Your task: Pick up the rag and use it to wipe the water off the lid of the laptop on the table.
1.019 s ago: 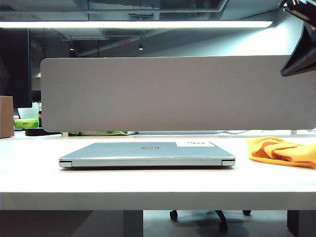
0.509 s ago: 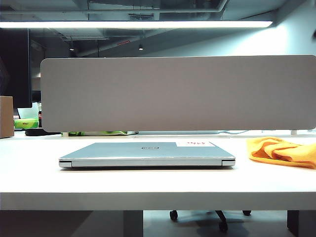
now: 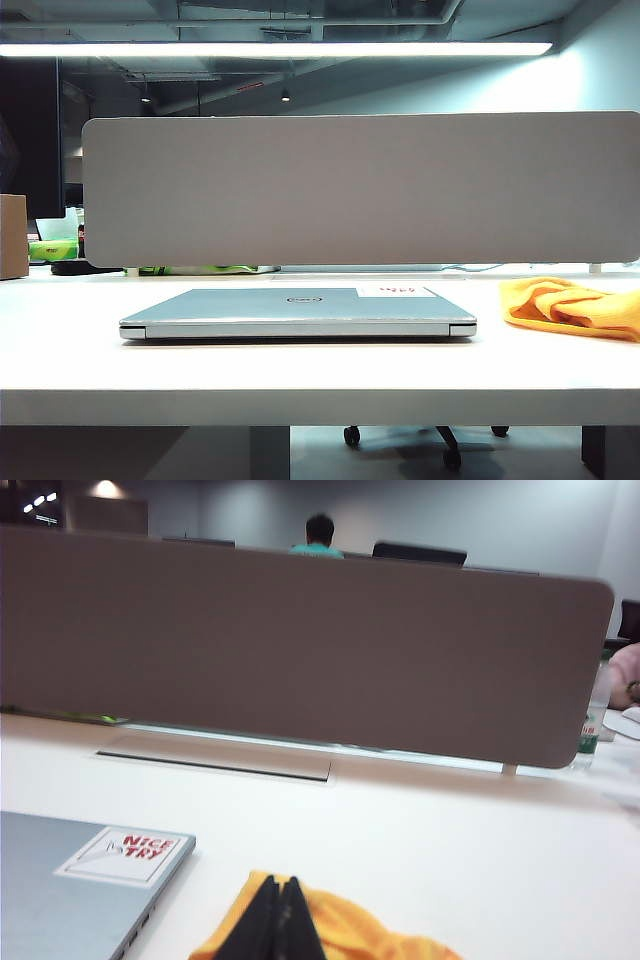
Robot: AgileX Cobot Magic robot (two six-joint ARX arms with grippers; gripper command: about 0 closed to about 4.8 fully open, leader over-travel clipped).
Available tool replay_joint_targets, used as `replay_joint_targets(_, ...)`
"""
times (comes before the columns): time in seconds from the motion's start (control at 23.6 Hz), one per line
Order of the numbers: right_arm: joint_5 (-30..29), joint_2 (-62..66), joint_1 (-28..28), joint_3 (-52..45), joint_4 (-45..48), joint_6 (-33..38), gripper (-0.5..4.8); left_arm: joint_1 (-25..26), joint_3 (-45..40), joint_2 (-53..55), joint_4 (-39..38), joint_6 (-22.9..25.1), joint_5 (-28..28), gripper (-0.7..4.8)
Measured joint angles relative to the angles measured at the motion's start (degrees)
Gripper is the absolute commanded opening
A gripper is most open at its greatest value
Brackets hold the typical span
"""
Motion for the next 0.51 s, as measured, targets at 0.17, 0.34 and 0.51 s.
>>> replay_joint_targets(0.17,0.2,-3.0,0.0,-3.3,-3.8,2.0,0.03,0.0,0.0,0.0,0.0,0.0,0.0,0.21)
replay_joint_targets(0.34,0.1,-3.0,0.1,-3.3,-9.5,2.4,0.03,0.0,0.0,0.0,-0.1,0.0,0.0,0.21)
replay_joint_targets(0.51,0.1,-3.0,0.1,-3.3,-16.0,2.4,0.03,0.0,0.0,0.0,-0.2,0.0,0.0,0.22)
